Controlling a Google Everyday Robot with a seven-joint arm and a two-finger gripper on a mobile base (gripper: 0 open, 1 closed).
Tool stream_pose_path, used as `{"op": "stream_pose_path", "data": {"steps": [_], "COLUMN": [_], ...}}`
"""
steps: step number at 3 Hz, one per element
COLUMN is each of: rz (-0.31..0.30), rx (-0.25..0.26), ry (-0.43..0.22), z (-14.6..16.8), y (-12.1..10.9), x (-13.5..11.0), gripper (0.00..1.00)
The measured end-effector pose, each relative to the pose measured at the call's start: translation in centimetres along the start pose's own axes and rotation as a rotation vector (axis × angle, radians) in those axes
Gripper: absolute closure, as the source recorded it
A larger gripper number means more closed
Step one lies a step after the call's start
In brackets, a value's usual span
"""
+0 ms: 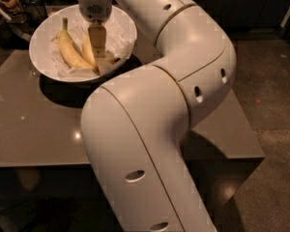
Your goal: Pick banana from white bowl
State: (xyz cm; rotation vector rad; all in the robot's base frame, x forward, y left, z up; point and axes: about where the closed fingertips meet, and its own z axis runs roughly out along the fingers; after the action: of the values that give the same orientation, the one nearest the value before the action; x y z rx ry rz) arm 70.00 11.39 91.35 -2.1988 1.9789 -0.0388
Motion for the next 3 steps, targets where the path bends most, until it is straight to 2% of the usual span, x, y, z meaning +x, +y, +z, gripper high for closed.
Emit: {"op": "stream_pose_path", "data": {"steps": [1, 2, 3], "rz": [0.024, 0.089, 0.166], "rx": [-0.024, -0.059, -0.108], "ry": [-0.020, -0.076, -0.130], "z": [0.8, 1.4, 2.3], "y": [-0.1, -0.1, 0.2], "x": [-0.1, 0.4, 1.0], "gripper": [0.30, 0.35, 0.35]}}
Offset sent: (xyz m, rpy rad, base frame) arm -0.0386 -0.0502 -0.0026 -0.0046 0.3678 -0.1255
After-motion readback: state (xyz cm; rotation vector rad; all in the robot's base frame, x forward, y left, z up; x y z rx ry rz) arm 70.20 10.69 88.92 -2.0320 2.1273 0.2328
